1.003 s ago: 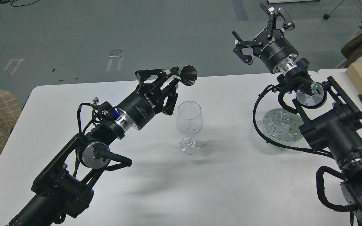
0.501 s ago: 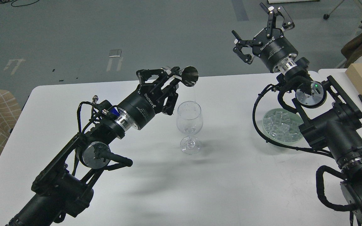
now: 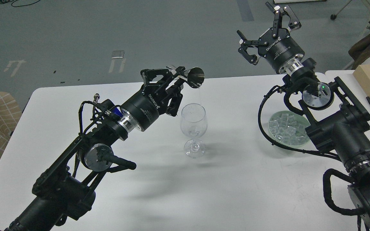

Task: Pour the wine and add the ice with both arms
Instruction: 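Tilt the jigger over the wine glass with the left gripper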

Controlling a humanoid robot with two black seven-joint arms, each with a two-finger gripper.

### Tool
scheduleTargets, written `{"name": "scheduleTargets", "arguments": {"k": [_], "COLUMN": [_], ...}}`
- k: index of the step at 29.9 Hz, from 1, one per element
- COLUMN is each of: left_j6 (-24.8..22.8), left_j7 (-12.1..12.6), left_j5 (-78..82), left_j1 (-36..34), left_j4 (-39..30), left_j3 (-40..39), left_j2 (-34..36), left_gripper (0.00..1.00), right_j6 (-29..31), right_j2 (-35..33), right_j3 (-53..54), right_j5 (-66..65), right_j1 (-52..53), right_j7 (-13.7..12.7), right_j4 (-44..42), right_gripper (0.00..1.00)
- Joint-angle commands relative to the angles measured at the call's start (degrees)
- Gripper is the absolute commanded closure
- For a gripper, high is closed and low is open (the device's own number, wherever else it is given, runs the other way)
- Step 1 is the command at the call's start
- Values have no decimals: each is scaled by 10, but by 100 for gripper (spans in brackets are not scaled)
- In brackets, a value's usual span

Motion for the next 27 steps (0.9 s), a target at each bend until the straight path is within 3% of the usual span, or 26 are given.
{"name": "scheduleTargets", "arguments": {"k": [1,27], "left_j6": [-3,-9], "left_j7": [0,0], "left_j5": [5,6], "left_j1": [0,-14], "left_j4": [0,0], "left_j3": [-1,0], "left_j2": [0,13], "left_gripper": [99,99], "right_j6": [0,0], "right_j2": [0,0], "right_j3": [0,1], "right_j5": [0,0], "right_j1": [0,0], "right_j7": [0,0], "right_j4": [0,0], "right_gripper": [0,0]}}
